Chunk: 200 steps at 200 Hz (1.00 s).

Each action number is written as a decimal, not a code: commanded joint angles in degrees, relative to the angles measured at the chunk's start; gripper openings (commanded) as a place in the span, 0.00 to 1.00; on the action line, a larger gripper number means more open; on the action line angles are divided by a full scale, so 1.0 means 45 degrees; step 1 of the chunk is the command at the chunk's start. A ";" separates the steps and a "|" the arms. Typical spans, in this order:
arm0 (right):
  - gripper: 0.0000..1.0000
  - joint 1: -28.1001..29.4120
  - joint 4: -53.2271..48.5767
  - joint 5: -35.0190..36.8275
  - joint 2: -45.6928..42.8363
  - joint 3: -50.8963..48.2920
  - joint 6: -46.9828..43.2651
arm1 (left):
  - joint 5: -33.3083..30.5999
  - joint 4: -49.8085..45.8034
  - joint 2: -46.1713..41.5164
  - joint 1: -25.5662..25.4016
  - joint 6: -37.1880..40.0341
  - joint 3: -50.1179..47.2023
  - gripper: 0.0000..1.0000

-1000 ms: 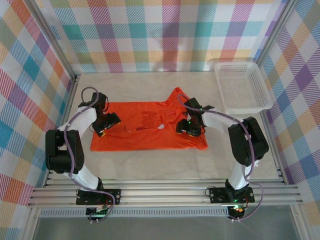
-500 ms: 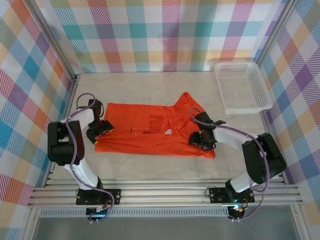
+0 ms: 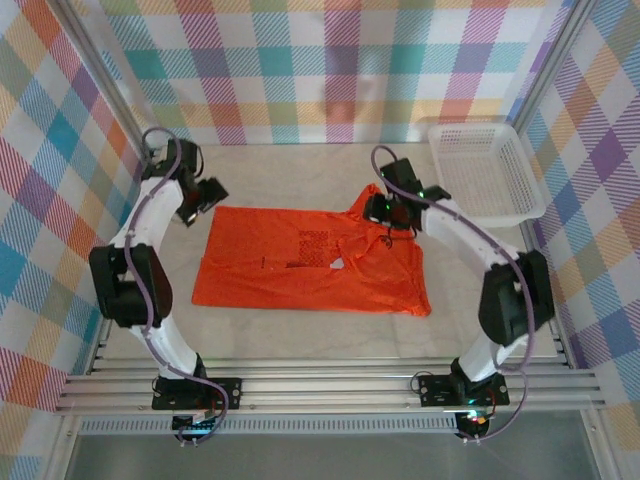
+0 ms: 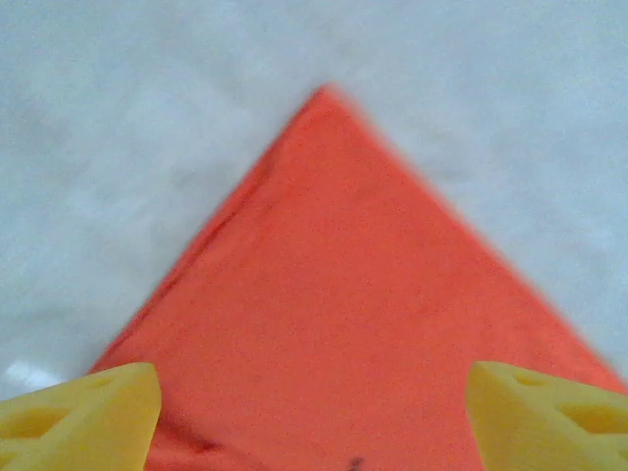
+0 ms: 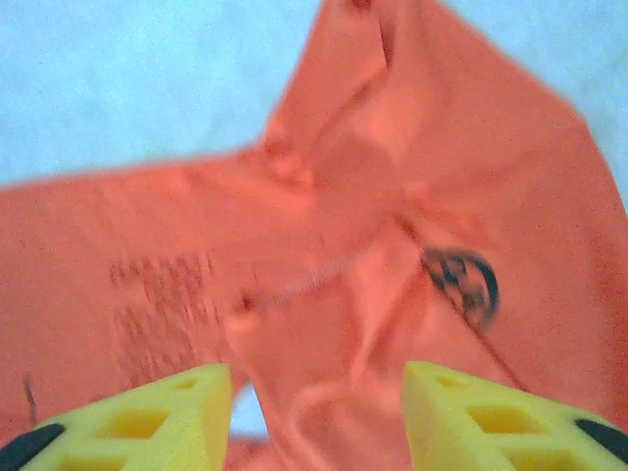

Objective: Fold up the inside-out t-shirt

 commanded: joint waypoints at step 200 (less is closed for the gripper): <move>0.38 -0.1429 -0.0996 -0.1347 0.8491 0.7778 -0.0483 | 0.0365 -0.2109 0.8594 0.0599 0.0343 0.7049 0.75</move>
